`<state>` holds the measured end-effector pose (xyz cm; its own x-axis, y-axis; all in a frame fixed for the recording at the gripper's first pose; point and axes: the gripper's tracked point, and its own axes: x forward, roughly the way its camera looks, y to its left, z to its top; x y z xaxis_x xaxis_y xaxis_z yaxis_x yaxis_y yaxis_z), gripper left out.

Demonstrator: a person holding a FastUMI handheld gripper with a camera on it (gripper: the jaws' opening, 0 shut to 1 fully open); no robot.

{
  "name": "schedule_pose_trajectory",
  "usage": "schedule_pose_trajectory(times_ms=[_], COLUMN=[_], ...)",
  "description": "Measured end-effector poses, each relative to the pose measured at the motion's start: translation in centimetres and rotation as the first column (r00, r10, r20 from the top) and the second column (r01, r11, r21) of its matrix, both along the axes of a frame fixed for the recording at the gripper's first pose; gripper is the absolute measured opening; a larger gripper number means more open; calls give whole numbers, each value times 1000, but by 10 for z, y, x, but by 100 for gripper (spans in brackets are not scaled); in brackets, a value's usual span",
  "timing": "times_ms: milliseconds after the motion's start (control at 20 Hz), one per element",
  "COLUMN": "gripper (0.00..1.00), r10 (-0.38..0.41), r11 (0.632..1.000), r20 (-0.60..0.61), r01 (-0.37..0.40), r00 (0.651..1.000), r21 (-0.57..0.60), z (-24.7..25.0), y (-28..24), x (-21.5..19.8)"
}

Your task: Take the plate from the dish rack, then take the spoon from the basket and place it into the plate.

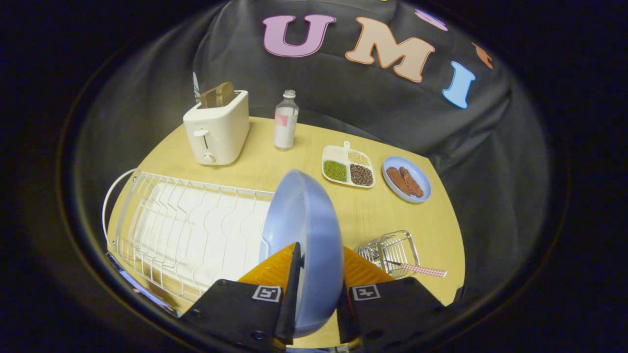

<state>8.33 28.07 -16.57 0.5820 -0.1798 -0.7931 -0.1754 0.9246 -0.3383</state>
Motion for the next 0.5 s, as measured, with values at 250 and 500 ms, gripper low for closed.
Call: schedule_pose_trajectory(times_ms=[250, 500], gripper=[38, 34], r10=[-39, -87], r11=[999, 996], r20=[-13, -30], r01=[39, 88], r00=[999, 996], r21=[5, 30], z=[10, 14], y=[2, -2], x=[3, 7])
